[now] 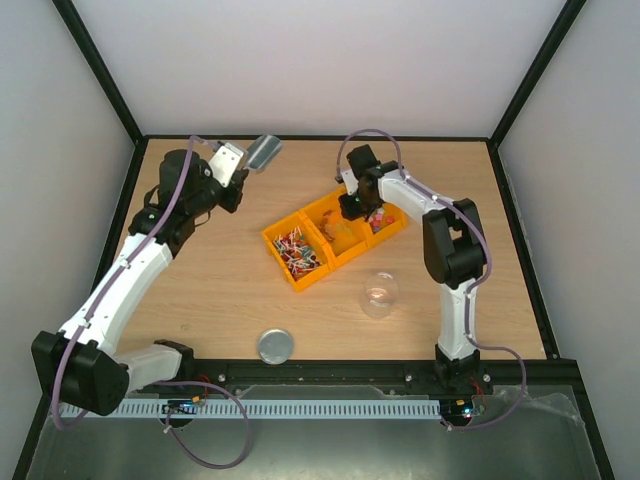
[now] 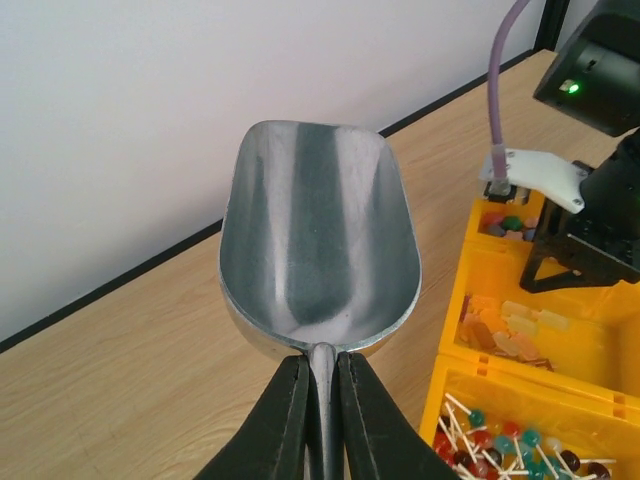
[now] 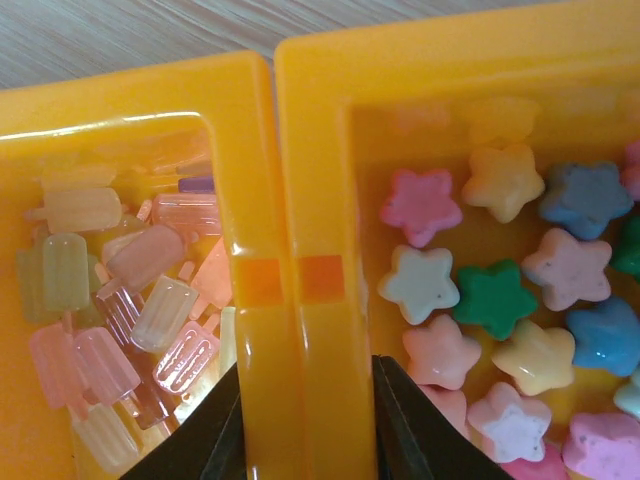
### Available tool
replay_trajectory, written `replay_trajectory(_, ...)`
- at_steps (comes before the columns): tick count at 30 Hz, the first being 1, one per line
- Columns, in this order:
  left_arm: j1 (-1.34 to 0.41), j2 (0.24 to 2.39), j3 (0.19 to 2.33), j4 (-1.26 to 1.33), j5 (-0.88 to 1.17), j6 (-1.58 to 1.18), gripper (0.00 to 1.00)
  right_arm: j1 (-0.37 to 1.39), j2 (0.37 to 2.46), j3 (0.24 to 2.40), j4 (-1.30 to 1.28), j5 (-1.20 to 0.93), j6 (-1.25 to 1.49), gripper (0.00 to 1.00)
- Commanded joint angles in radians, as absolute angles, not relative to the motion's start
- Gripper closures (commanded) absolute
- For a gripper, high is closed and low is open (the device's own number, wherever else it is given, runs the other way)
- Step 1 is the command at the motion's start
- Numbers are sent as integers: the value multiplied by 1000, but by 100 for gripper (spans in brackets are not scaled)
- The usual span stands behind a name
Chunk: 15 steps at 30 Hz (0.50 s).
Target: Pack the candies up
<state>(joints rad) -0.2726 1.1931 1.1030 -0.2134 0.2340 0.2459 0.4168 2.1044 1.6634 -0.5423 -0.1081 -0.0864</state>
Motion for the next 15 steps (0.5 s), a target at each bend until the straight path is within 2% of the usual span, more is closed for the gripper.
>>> replay_trajectory(1,-263,1159,1092,-219,222,242,98,418,1992,1608,-495,-5,108,98)
replay_trajectory(5,-262,1155,1092,-239,210,244,98,417,1952,1573,-464,101,313,99)
replay_trajectory(9,-260,1155,1094,-262,199,243,98,416,1873,1447,-357,161,514,99)
replay_trajectory(15,-258,1149,1098,-303,177,241,98,414,1763,1313,-224,187,813,97)
